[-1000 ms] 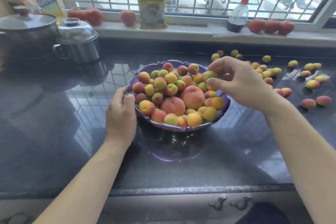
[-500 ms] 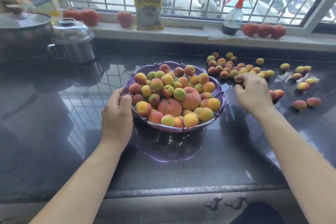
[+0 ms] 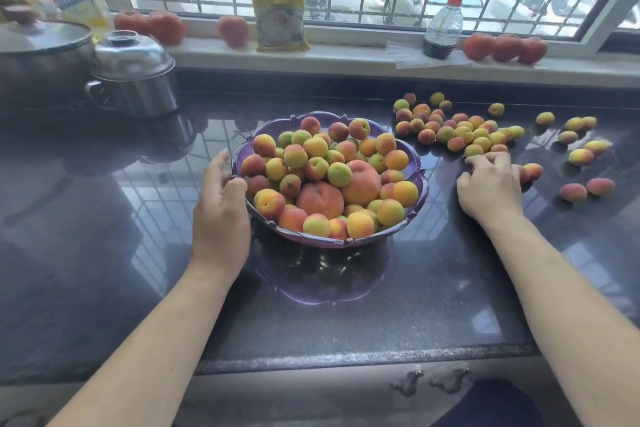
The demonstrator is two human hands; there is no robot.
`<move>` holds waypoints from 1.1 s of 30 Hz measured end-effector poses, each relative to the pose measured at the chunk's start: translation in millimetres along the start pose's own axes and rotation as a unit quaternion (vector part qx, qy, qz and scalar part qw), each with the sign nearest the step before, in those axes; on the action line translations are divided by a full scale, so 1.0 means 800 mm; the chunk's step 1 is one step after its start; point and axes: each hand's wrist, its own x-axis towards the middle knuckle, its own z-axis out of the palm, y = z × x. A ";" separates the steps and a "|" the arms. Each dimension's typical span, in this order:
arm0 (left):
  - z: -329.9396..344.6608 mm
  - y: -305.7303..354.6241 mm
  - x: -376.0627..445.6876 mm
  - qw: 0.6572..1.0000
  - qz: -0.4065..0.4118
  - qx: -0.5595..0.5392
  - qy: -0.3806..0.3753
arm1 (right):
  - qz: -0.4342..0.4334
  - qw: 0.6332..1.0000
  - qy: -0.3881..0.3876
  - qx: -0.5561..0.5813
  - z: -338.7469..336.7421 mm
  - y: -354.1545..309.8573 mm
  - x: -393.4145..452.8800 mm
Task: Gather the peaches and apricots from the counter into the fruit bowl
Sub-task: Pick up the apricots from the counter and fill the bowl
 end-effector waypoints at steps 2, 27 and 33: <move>0.002 0.003 -0.003 0.999 0.027 0.011 -0.020 | -0.006 1.000 -0.001 0.019 -0.002 -0.003 -0.002; 0.007 0.005 0.008 0.978 -0.106 -0.180 0.022 | -0.099 0.964 0.054 0.241 -0.082 -0.053 -0.035; 0.045 0.010 -0.006 0.980 -0.064 -0.172 0.071 | 0.004 1.000 -0.029 -0.011 -0.022 0.048 -0.004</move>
